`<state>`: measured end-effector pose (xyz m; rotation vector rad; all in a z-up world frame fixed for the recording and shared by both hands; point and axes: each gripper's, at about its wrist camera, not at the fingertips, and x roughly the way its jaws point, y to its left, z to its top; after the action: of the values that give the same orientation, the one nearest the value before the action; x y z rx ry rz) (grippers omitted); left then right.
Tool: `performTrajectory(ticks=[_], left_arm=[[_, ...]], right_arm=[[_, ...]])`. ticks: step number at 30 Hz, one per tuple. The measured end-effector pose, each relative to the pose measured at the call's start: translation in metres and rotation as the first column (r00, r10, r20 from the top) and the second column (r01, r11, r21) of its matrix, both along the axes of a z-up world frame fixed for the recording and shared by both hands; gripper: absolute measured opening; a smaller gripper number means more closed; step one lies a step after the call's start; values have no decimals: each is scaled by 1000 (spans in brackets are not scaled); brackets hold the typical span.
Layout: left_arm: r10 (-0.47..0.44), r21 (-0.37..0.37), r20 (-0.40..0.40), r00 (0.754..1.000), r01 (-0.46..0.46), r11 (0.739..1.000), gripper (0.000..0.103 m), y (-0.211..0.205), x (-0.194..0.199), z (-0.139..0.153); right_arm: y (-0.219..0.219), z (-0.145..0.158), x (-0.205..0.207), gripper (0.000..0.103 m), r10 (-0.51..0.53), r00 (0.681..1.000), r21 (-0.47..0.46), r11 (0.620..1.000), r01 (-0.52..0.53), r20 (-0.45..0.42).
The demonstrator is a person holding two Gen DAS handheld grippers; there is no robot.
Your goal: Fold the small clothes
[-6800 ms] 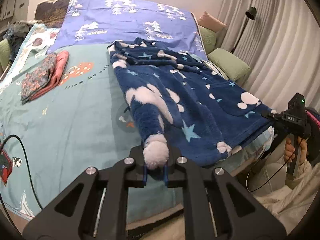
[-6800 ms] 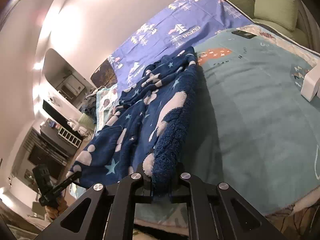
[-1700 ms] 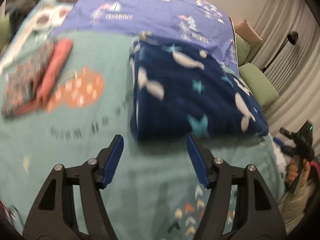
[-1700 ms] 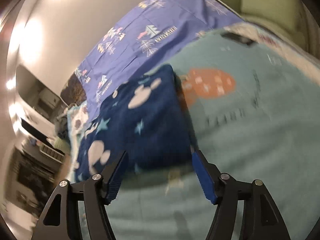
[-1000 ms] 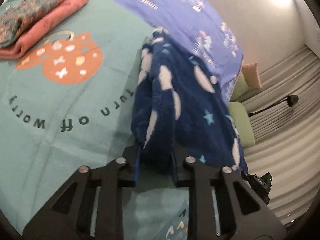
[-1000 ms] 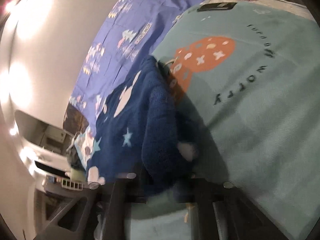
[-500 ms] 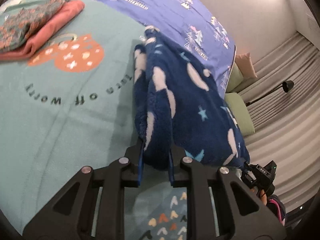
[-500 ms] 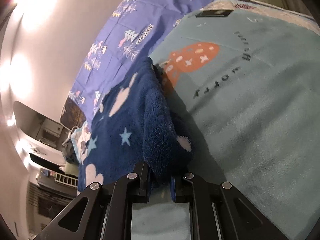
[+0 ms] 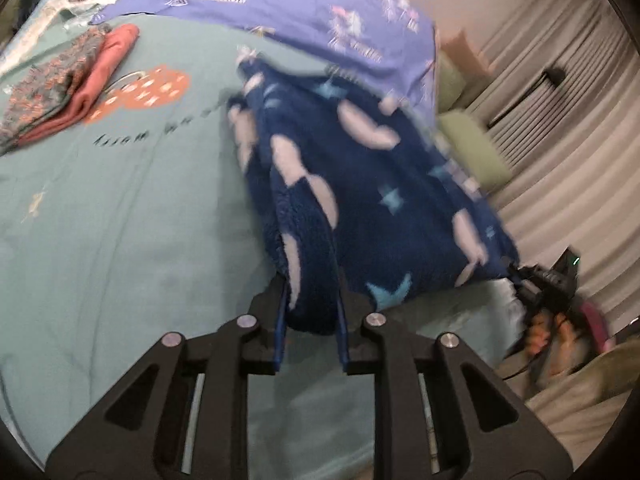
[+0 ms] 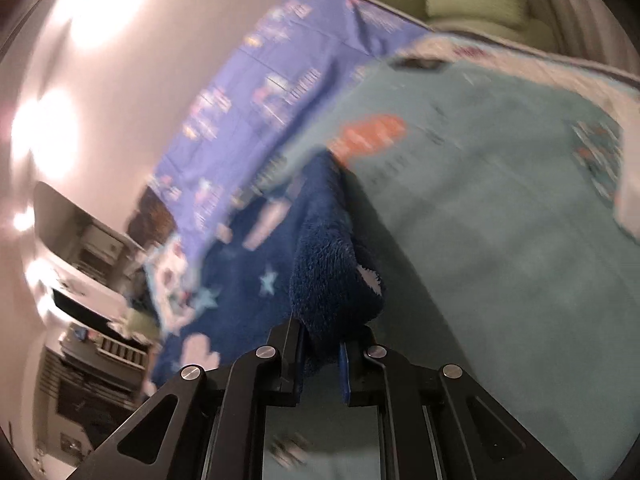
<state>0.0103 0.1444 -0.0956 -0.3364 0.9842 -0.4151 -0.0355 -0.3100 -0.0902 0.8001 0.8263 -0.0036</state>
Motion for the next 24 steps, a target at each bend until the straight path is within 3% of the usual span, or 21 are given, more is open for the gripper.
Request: performTrajectory(ticks=[1, 4, 6, 9, 12, 15, 19, 22, 24], left_arm=[[23, 35, -7, 1000, -23, 999, 29, 3, 2, -3], [106, 93, 19, 994, -107, 990, 35, 17, 3, 7], [176, 151, 124, 977, -194, 969, 36, 30, -1, 29], [207, 203, 302, 931, -275, 940, 40, 33, 1, 63], [131, 129, 324, 937, -181, 975, 40, 12, 25, 75], [18, 109, 292, 956, -53, 993, 40, -22, 54, 67], [-69, 152, 220, 973, 36, 988, 40, -69, 97, 44], [-82, 222, 207, 975, 35, 974, 48, -87, 122, 29], [-31, 298, 168, 985, -20, 954, 49, -83, 136, 7]], right_arm=[[0, -14, 2, 26, -16, 996, -65, 998, 10, -93], [-2, -9, -2, 42, -52, 993, -116, 992, 40, -107], [-4, 15, -7, 51, -131, 989, -227, 968, 111, -75], [-6, 47, -7, 54, -198, 980, -345, 919, 192, 20], [11, 72, 14, 54, -105, 989, -326, 936, 133, 102], [55, 84, 54, 54, 118, 983, -327, 943, -66, 141], [127, 74, 96, 54, 349, 931, -389, 877, -283, 108], [152, 54, 125, 54, 418, 906, -382, 849, -366, 61], [157, 38, 141, 53, 410, 912, -442, 820, -363, 11]])
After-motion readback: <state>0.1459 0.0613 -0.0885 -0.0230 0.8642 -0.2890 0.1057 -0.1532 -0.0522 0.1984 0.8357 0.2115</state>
